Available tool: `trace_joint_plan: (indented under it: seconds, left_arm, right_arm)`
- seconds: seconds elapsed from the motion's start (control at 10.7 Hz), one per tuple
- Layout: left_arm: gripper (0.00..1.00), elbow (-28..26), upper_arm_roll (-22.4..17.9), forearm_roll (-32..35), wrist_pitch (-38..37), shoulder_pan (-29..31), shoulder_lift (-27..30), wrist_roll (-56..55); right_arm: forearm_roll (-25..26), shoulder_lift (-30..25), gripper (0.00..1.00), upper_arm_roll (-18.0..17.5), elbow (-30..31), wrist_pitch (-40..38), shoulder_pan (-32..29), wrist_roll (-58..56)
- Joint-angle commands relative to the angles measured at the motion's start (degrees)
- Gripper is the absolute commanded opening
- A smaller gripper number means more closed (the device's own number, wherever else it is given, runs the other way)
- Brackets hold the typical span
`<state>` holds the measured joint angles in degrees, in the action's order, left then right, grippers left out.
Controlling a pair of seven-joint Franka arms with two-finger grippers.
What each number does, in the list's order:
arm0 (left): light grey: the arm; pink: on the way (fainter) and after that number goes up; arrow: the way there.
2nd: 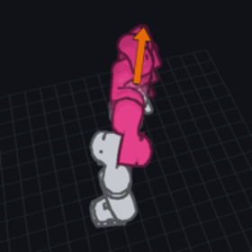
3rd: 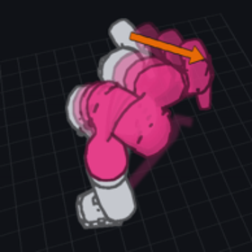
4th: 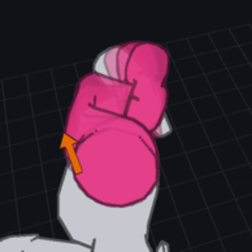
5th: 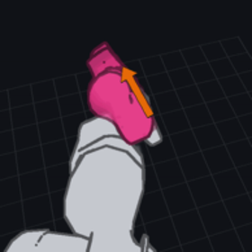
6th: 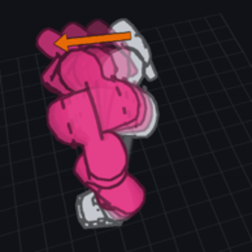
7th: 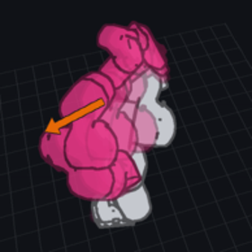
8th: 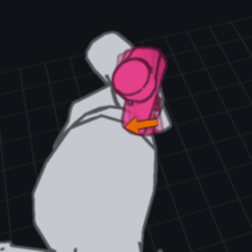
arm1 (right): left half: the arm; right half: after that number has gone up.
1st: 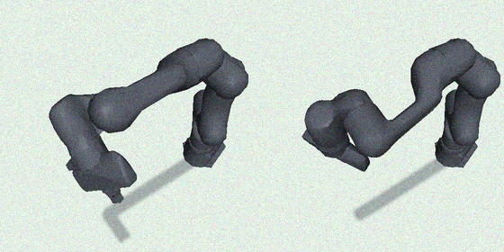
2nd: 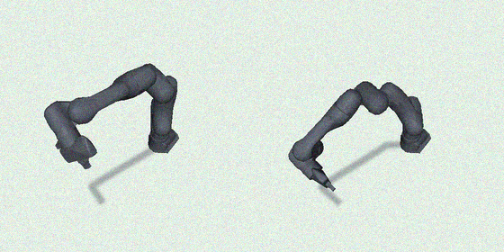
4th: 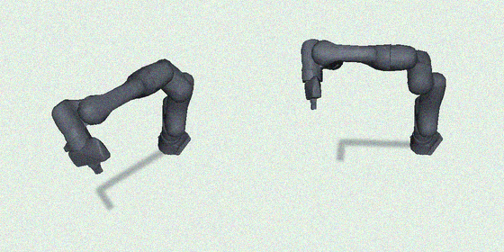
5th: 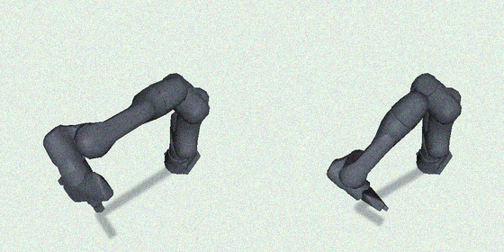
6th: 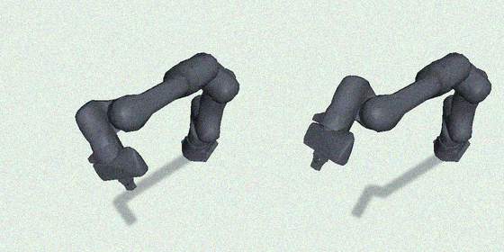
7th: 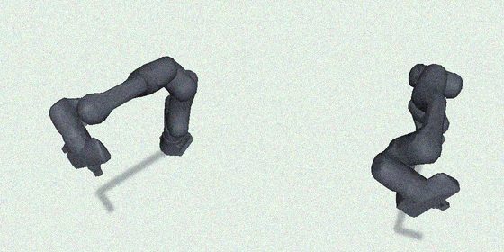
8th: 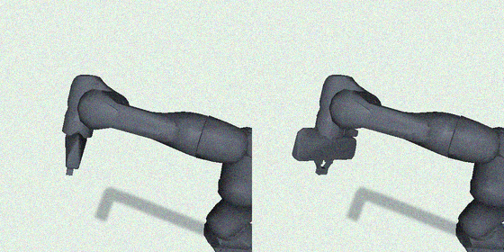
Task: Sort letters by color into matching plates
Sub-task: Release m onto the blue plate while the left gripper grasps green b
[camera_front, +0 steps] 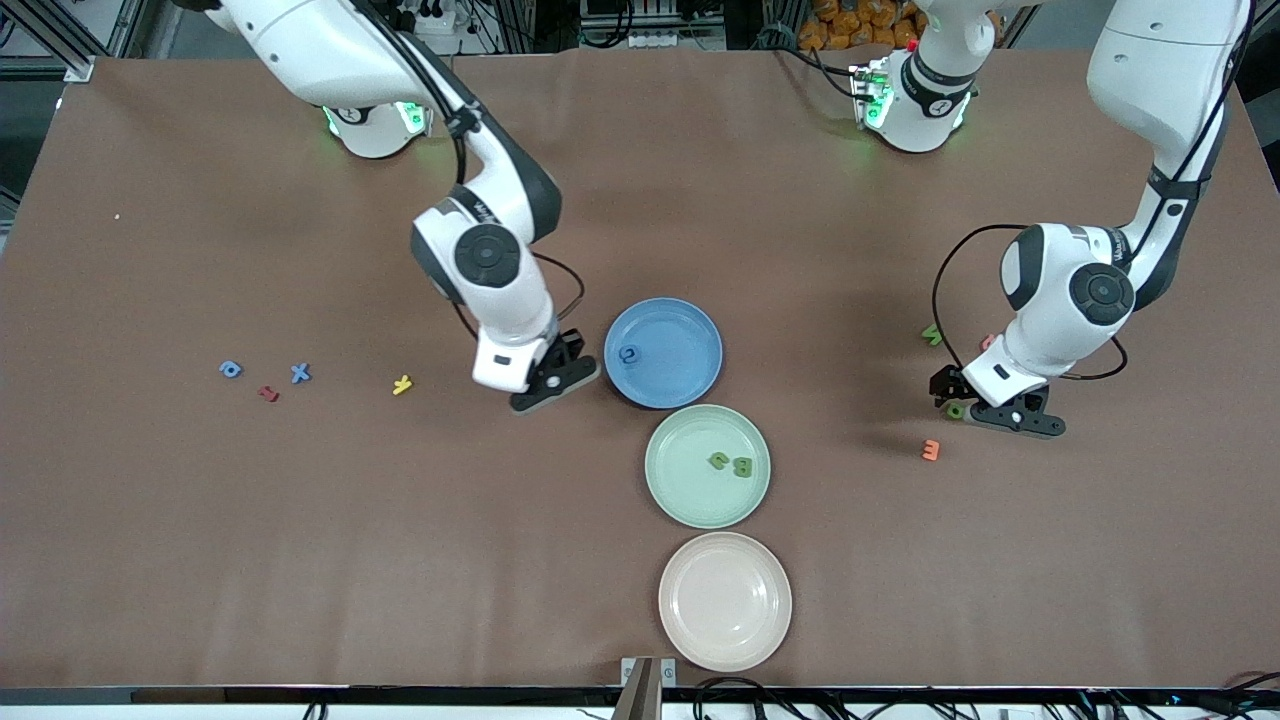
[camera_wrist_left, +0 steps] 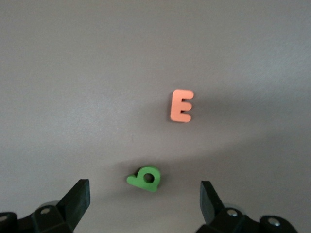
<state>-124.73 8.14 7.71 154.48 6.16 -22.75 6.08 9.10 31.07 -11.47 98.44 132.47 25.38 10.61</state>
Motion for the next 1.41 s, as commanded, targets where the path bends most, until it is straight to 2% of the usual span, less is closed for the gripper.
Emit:
trace_joint_plan:
  seconds: [0.0, 0.09, 0.28, 0.38, 0.47, 0.56, 0.94, 1.13, 1.22, 1.31]
  left_arm:
    - [1.00, -2.09, 0.74, 1.17, 5.03, 2.97, -0.98, 5.76]
    - [0.97, -2.35, 0.83, 1.08, 6.61, 3.33, -1.94, 8.22]
    - [0.84, -2.79, 0.74, 1.08, 7.50, 3.51, -2.21, 9.82]
    - [0.84, -2.79, 0.74, 1.08, 7.59, 3.51, -2.56, 10.52]
    - [0.83, -2.62, 0.74, 1.08, 7.59, 3.59, -2.65, 11.83]
    - [0.82, -2.36, 0.83, 1.17, 7.85, 3.59, -3.26, 12.28]
    - [0.81, -1.92, 0.83, 1.08, 10.66, 3.33, -5.55, 12.73]
    - [0.79, -1.92, 0.83, 1.08, 11.27, 3.16, -6.52, 12.73]
    - [0.77, -1.92, 0.83, 1.17, 11.45, 3.16, -6.52, 12.90]
    - [0.70, -1.83, 0.83, 1.08, 11.46, 3.24, -6.52, 13.69]
  right_arm:
    - [-0.57, 6.80, 0.19, -0.13, -7.80, -0.90, 4.23, -0.59]
    - [-0.57, 7.51, 0.19, -1.53, -8.87, -0.90, 4.85, -0.42]
    - [-0.48, 8.31, 0.20, -2.33, -9.23, -0.90, 6.16, -0.33]
    - [-0.48, 8.66, 0.27, -2.94, -9.31, -0.72, 6.61, -0.07]
    - [-0.57, 8.92, 0.41, -3.03, -9.32, -0.72, 6.96, 0.46]
    - [-2.05, 8.92, 0.99, -3.12, -9.40, -0.63, 6.96, 3.59]
    - [-2.59, 8.05, 1.00, -3.04, -9.32, -1.07, 6.00, 2.67]
    - [-2.33, 6.30, 1.00, -2.68, -9.23, -7.10, 2.94, -0.75]
    - [-2.33, 5.59, 1.00, -2.60, -9.14, -8.62, 1.44, -2.60]
    - [-2.24, 4.02, 1.00, -2.51, -8.53, -9.59, -0.58, -3.22]
